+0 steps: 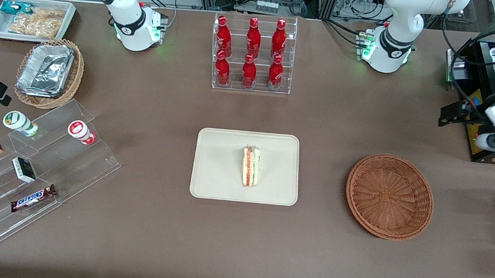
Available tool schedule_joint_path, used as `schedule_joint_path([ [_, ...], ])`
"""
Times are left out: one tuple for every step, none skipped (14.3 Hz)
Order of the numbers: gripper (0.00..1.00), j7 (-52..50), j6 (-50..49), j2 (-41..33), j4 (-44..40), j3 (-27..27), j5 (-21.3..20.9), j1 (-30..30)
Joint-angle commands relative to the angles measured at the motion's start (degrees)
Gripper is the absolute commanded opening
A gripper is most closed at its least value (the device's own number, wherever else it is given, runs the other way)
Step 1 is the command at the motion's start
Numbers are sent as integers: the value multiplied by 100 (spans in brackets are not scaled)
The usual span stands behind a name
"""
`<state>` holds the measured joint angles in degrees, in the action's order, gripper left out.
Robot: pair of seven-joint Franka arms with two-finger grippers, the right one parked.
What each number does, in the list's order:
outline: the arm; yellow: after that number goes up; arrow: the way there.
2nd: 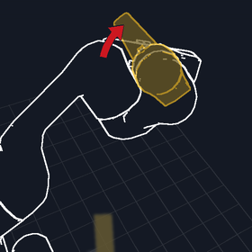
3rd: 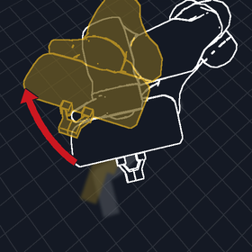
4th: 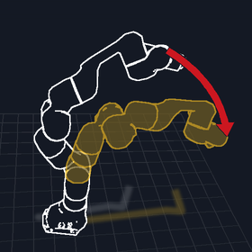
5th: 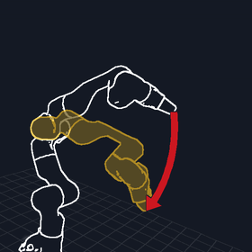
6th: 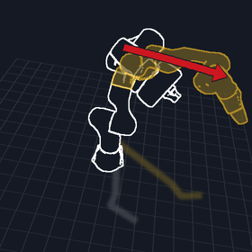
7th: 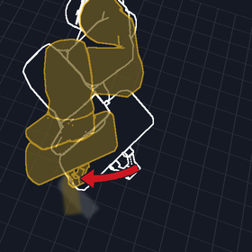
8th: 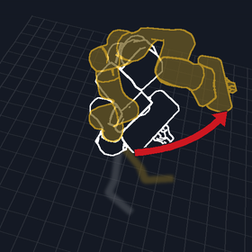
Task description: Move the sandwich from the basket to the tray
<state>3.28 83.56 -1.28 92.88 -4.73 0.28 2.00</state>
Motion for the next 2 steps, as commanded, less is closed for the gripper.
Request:
schedule_joint_path([
  [100,6,29,-180,47,-143,-257,46],
  [100,-20,64,-154,-6,-143,-248,46],
])
